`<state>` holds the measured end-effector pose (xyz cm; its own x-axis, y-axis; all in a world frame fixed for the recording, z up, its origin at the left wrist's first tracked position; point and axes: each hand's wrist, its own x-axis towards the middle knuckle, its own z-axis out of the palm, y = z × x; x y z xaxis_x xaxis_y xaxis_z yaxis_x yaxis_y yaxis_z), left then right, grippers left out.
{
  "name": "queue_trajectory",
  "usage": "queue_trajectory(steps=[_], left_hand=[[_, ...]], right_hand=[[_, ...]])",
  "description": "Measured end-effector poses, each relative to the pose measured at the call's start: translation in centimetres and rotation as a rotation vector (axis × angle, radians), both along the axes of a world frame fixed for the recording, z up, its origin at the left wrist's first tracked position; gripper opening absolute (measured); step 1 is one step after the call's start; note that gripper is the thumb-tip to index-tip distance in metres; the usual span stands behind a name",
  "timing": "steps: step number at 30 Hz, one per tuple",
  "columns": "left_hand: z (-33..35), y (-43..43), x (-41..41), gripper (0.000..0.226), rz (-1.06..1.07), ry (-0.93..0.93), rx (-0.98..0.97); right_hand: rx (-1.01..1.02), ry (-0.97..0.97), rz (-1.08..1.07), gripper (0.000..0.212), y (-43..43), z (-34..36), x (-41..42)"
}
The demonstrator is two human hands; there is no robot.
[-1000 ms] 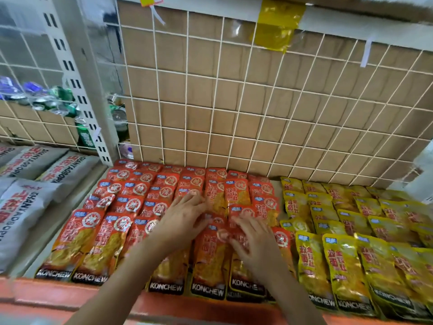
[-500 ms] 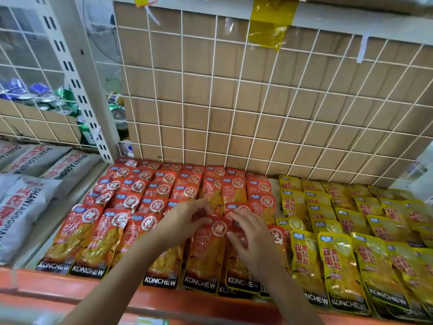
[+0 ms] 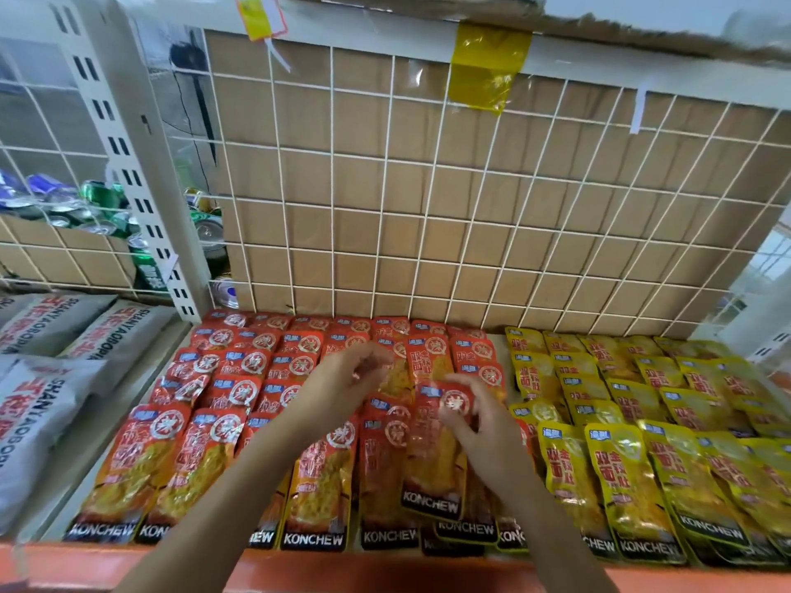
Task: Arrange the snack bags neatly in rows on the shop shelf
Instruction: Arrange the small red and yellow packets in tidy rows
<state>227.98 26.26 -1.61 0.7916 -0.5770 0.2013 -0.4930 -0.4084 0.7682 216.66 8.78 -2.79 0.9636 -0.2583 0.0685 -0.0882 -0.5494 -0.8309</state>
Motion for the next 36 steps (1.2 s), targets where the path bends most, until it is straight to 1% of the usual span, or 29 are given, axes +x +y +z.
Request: queue_trajectory(steps=[4, 6, 8, 11, 14, 16, 18, 19, 21, 25, 29, 33, 36], left_hand=[[-0.7, 0.7, 2.3, 0.014, 0.109, -0.103, 0.126], [-1.2, 0.7, 3.5, 0.021, 0.138, -0.136, 0.195], [-1.7, 0.6, 4.6, 0.029, 0.141, -0.141, 0.258], [-2.4, 0.0, 5.9, 0.039, 0.131, -0.146, 0.367], [-2.5, -0.8, 6.8, 0.044, 0.12, -0.155, 0.442], [-2.4, -1.5, 7.3, 0.043, 0.108, -0.202, 0.467], [-2.2, -2.0, 7.8, 0.039, 0.117, -0.247, 0.499], [-2.2, -2.3, 8.1, 0.038, 0.117, -0.247, 0.514], [-2.2, -2.8, 8.8, 0.037, 0.094, -0.22, 0.542], [-2.4, -3.7, 10.0, 0.03, 0.059, -0.186, 0.589], [-2.7, -4.2, 10.7, 0.025, 0.037, -0.152, 0.551], [-3.0, -4.2, 11.5, 0.019, -0.006, -0.101, 0.539], [-3.1, -4.3, 12.2, 0.015, -0.023, -0.067, 0.546]], right_hand=[[-0.165, 0.116, -0.115, 0.035, -1.9, 0.0, -0.5], [-0.236, 0.148, -0.119, 0.036, -2.2, 0.3, -0.6], [-0.255, 0.175, -0.102, 0.034, -2.3, 0.5, -0.7], [-0.324, 0.24, -0.1, 0.036, -2.6, 0.4, -0.5], [-0.399, 0.266, -0.115, 0.038, -2.8, 0.2, -0.3], [-0.443, 0.23, -0.11, 0.039, -2.9, 0.3, -0.2], [-0.438, 0.125, -0.122, 0.037, -3.0, 0.6, 0.3], [-0.439, 0.078, -0.137, 0.036, -3.0, 0.9, 0.8], [-0.474, 0.052, -0.142, 0.038, -2.9, 1.4, 2.2], [-0.57, 0.095, -0.014, 0.046, -2.3, 1.4, 6.3], [-0.682, 0.207, 0.113, 0.054, -0.8, 0.7, 9.7], [-0.744, 0.258, 0.154, 0.055, -0.5, -0.1, 11.0], [-0.733, 0.252, 0.139, 0.053, -0.6, -0.7, 11.2]])
